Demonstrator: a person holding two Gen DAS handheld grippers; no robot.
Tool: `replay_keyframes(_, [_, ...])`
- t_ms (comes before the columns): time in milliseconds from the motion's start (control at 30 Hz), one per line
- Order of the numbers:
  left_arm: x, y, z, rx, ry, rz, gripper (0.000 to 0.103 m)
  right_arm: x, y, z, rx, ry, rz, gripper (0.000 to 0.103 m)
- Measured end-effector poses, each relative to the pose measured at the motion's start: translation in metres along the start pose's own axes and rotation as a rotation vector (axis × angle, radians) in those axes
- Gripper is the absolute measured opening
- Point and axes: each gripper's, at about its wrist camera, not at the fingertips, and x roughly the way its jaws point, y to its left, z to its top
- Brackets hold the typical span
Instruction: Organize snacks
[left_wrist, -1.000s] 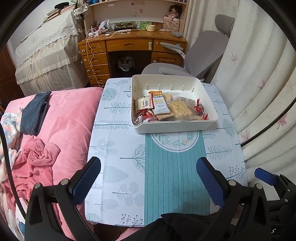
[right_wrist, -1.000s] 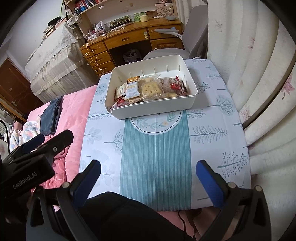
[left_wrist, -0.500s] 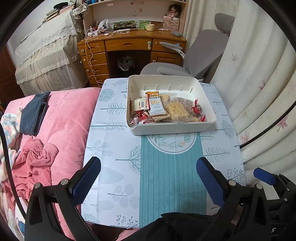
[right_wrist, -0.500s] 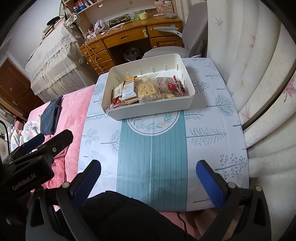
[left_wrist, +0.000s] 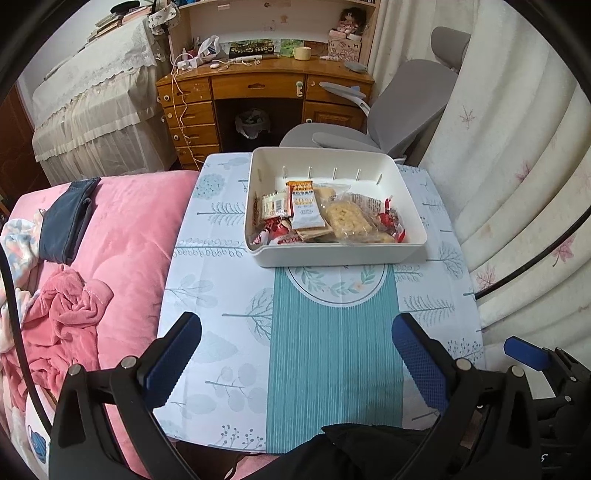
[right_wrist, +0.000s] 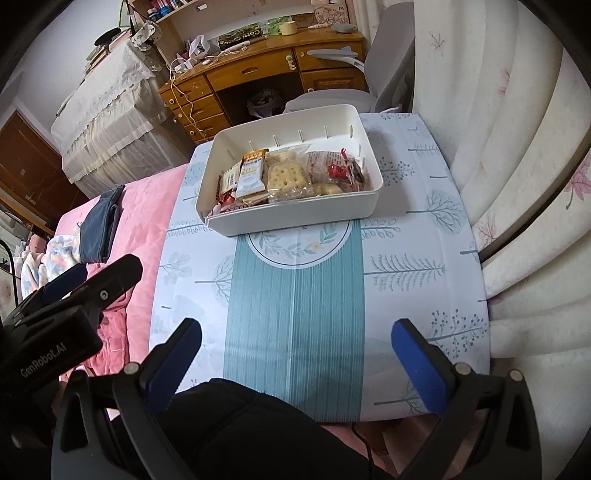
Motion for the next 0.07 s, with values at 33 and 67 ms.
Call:
replay_keyframes(33, [0.0007,0.001,-0.0016,-0.003,0.006,-0.001,0.103,0.0004,-0.0015,-0.0013,0.001,0.005,0.001,0.103])
replay_keyframes(67, [0.0016,0.0006,-0.0026,-0.006,0.012,-0.001,0.103,0.0004,-0.0025,-0.0019,0.002,0.009,0.002,0.103])
